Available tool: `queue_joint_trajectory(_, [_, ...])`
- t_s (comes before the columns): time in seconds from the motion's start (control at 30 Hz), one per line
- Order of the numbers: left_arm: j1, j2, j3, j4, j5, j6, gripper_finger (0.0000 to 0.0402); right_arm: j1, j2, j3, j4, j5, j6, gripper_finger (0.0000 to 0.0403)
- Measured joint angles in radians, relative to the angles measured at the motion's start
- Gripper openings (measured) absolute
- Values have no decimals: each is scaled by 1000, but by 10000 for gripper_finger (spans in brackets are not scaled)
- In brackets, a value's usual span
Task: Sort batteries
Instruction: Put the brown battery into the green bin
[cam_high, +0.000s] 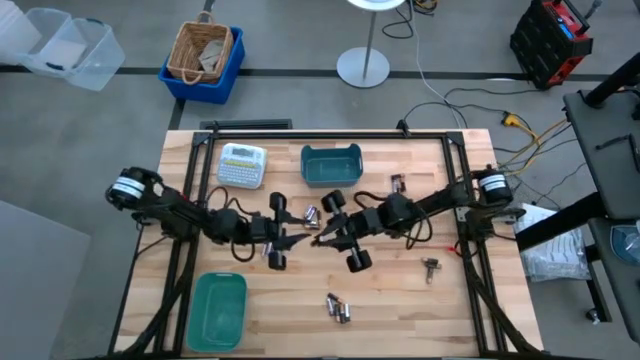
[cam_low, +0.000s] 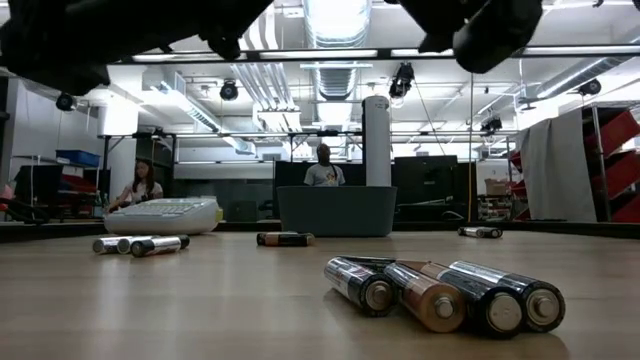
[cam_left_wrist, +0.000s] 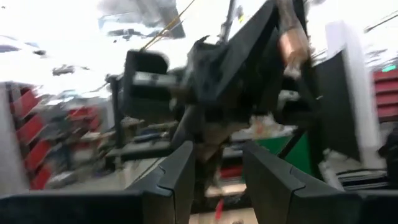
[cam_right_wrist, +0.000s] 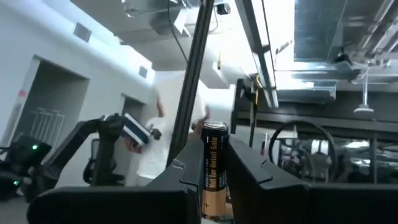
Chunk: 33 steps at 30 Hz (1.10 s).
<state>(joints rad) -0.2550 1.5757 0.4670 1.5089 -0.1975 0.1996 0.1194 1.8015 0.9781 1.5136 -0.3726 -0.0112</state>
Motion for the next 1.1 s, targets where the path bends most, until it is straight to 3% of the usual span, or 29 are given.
queue_joint_trajectory(0.17, [-5, -7, -10, 60, 87, -23, 116, -13, 29, 17, -6, 6, 10, 34])
queue_joint_trajectory(0.37, [-4, -10, -2, 51, 86, -63, 116, -30, 32, 16, -43, 59, -33, 34])
queue_joint_trajectory(1.1, [-6, 23, 54, 44, 103, -113, 116, -35, 35, 16, -80, 59, -89, 34])
